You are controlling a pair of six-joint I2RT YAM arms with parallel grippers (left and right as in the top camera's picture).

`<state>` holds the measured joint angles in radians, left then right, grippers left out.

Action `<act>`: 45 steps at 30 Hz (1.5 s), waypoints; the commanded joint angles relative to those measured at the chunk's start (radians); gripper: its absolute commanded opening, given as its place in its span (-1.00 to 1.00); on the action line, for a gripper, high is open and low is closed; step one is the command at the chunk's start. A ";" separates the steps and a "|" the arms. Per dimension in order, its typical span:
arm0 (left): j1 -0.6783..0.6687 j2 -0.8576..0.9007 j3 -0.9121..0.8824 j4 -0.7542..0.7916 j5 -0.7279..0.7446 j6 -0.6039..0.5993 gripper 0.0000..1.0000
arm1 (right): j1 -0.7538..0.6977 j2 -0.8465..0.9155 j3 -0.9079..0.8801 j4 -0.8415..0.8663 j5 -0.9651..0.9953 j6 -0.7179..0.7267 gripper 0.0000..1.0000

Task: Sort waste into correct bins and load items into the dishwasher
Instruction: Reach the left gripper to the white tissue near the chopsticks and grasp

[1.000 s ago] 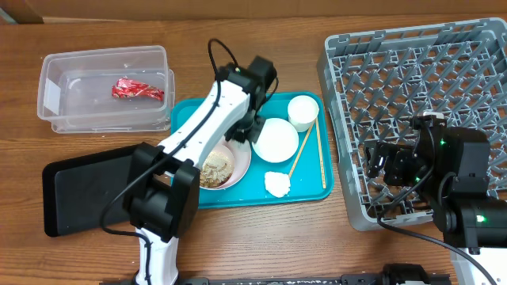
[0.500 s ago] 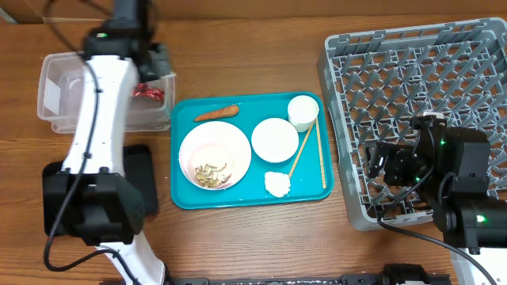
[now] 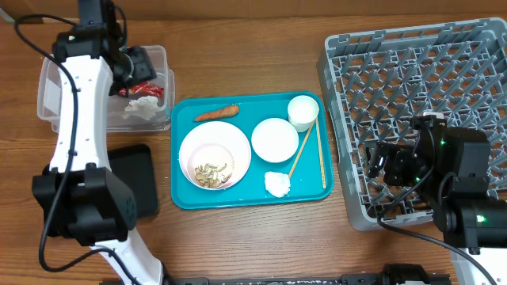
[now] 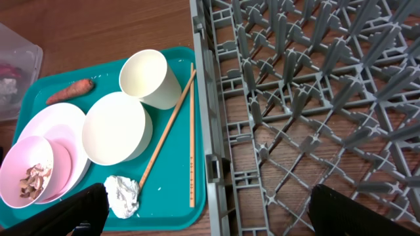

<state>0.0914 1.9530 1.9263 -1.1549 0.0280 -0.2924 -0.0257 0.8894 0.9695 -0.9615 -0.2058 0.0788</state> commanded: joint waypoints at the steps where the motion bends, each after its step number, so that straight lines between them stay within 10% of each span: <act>1: -0.115 -0.109 0.029 -0.066 0.077 0.033 0.31 | -0.002 -0.003 0.029 0.005 -0.006 0.004 1.00; 9: -0.463 -0.120 -0.027 -0.275 0.040 0.054 0.33 | -0.002 -0.003 0.029 0.004 -0.005 0.004 1.00; 21: -0.808 -0.113 -0.360 -0.056 -0.049 0.023 0.50 | -0.002 -0.003 0.029 0.000 -0.006 0.004 1.00; 36: -0.871 -0.109 -0.550 0.186 -0.073 0.291 0.64 | -0.002 -0.003 0.029 0.000 -0.006 0.004 1.00; 45: -0.877 -0.107 -0.591 0.206 -0.059 0.245 0.68 | -0.002 -0.003 0.029 0.002 -0.006 0.004 1.00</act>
<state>-0.7795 1.8458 1.3483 -0.9577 -0.0341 -0.0303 -0.0257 0.8894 0.9695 -0.9646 -0.2058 0.0788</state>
